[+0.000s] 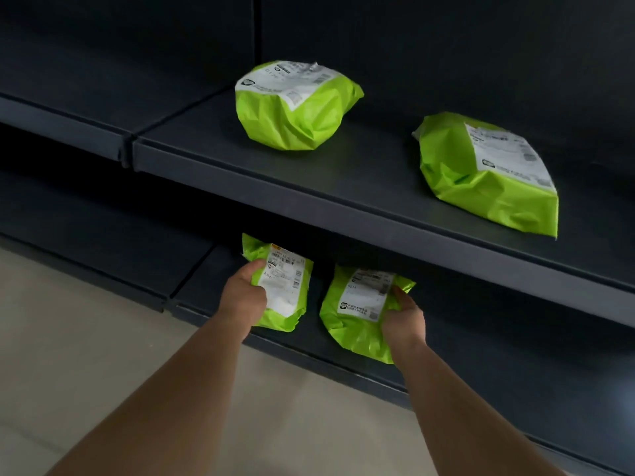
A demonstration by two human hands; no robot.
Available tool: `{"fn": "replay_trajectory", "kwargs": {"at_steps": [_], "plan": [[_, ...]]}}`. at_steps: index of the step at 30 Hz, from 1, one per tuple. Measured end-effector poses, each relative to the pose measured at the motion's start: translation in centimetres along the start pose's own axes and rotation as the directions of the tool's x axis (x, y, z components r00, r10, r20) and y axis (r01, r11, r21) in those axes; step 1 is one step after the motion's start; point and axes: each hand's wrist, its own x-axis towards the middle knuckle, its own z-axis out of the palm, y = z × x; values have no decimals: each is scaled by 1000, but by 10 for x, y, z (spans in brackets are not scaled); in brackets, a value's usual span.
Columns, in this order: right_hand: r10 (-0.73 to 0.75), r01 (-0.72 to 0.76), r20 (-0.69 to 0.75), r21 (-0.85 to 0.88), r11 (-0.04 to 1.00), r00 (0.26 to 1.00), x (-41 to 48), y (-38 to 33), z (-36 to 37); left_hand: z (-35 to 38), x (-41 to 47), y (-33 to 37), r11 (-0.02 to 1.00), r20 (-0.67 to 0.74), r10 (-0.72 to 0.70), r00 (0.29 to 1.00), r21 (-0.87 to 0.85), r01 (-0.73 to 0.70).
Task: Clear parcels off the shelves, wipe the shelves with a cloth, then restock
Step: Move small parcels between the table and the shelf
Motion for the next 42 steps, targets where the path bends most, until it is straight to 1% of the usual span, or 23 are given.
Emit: {"fn": "replay_trajectory", "kwargs": {"at_steps": [2,4,5,7,8,10,11,12,14,15,17,18,20,24,28,33,35,38,40,42], "plan": [[-30,31,6,-23,999,1000,8,7,3,-1,12,-6,999,-35,21,999,48,-19],[-86,88,25,-98,991,996,15,13,6,-5,20,-11,986,-78,13,997,168,1],[-102,107,35,-172,979,994,18,17,7,-6,22,-13,969,-99,1,995,244,23],[-73,87,50,-369,925,996,21,19,7,-7,21,-12,924,-136,-8,991,378,59],[-48,62,44,-448,892,998,20,21,8,-7,20,-11,892,-150,18,989,449,52],[-41,29,-10,-542,840,999,16,22,9,-6,17,-9,788,-155,147,977,615,-21],[-92,48,-49,-567,823,995,12,24,11,-5,16,-11,731,-155,229,961,679,-65],[-179,97,-83,-586,804,980,7,25,14,-4,14,-14,687,-165,297,940,721,-91],[-365,237,-94,-608,758,926,-3,24,21,-1,9,-18,634,-203,398,895,765,-108],[-424,299,-62,-618,727,904,-7,22,25,2,7,-20,605,-202,439,876,787,-122],[-460,385,54,-639,666,886,-10,18,34,8,3,-24,525,-126,478,869,834,-168],[-444,403,113,-655,639,889,-9,18,37,10,4,-26,497,-77,468,880,847,-190],[-387,413,204,-688,597,899,-3,24,39,13,9,-29,506,-18,415,910,836,-214],[-308,432,308,-722,541,900,13,38,30,16,25,-35,516,77,368,927,812,-273],[-288,400,286,-756,518,914,21,47,25,21,36,-36,509,119,387,914,799,-320],[-275,333,210,-767,549,938,20,53,32,23,37,-41,507,141,414,899,785,-356],[-305,335,188,-760,557,933,18,51,33,22,38,-40,519,128,415,901,779,-350],[-370,348,162,-782,517,915,11,46,26,21,34,-35,504,153,414,897,782,-366],[-374,357,173,-785,506,911,3,39,17,19,26,-29,491,176,400,899,787,-373],[-346,357,191,-774,522,919,-11,32,4,15,11,-21,505,196,358,913,782,-366]]}}
